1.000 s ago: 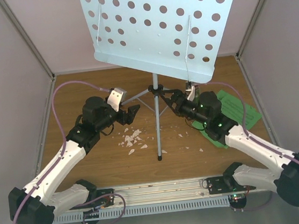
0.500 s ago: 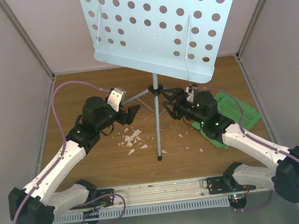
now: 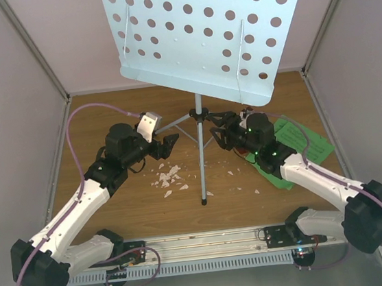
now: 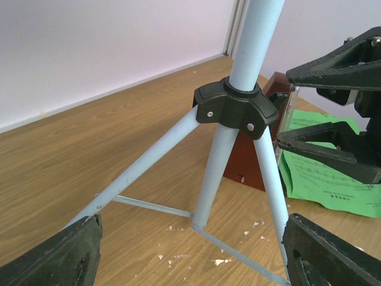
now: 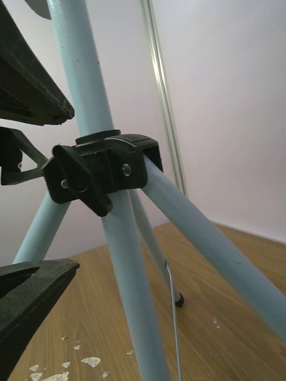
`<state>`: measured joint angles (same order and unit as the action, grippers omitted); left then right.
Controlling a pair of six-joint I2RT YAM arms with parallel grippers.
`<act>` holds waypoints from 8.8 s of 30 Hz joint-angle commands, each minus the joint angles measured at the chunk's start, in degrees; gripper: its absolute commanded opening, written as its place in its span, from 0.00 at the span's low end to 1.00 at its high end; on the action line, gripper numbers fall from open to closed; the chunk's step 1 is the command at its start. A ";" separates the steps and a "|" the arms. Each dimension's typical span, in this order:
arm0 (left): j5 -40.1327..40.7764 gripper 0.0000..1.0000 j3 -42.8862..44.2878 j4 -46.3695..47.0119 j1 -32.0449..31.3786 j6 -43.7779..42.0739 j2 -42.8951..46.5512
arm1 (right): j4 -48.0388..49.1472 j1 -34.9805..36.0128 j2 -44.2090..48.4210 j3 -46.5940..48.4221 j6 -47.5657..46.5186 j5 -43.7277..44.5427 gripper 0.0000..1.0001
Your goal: Pack up the instrument practice props
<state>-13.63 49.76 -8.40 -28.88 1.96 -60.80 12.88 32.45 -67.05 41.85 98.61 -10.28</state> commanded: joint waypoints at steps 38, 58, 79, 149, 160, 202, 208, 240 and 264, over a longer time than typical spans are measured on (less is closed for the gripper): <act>0.24 0.83 0.56 2.03 -0.21 -0.63 0.42 | 1.53 -1.32 -1.94 3.41 -2.91 3.99 0.32; -5.41 0.73 -5.87 8.22 -1.16 9.99 7.34 | 16.96 -26.09 13.78 -6.13 -50.31 -27.28 0.73; -13.33 0.70 -8.61 16.70 -5.03 20.27 0.86 | 39.24 -17.52 -21.03 22.92 -58.66 -59.00 0.44; 4.01 0.00 -0.15 24.67 -7.68 10.79 -2.71 | 29.96 -4.33 -25.60 30.69 -75.16 -53.66 0.01; -0.76 0.00 4.07 18.72 -7.68 12.88 -0.12 | 27.17 -1.38 -22.12 26.42 -70.70 -45.49 0.00; 6.62 0.99 -12.46 46.89 -11.12 4.77 -10.21 | 41.26 -0.54 -17.41 13.40 -68.30 -33.25 0.00; 17.81 0.98 -9.71 45.50 -14.58 5.05 -14.60 | 42.76 -0.54 -16.31 11.94 -68.03 -30.58 0.01; 18.96 0.00 -3.04 1.94 -18.73 20.89 0.74 | 30.23 -0.09 -19.81 12.63 -50.88 -13.73 0.01; 23.36 0.00 -16.52 4.11 -17.48 35.98 2.02 | 24.13 -0.10 -40.36 11.79 -47.50 -10.37 0.27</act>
<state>5.34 33.34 -16.60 -46.11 36.51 -62.13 36.99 37.47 -104.16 53.91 55.37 -38.13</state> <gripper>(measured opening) 0.454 0.259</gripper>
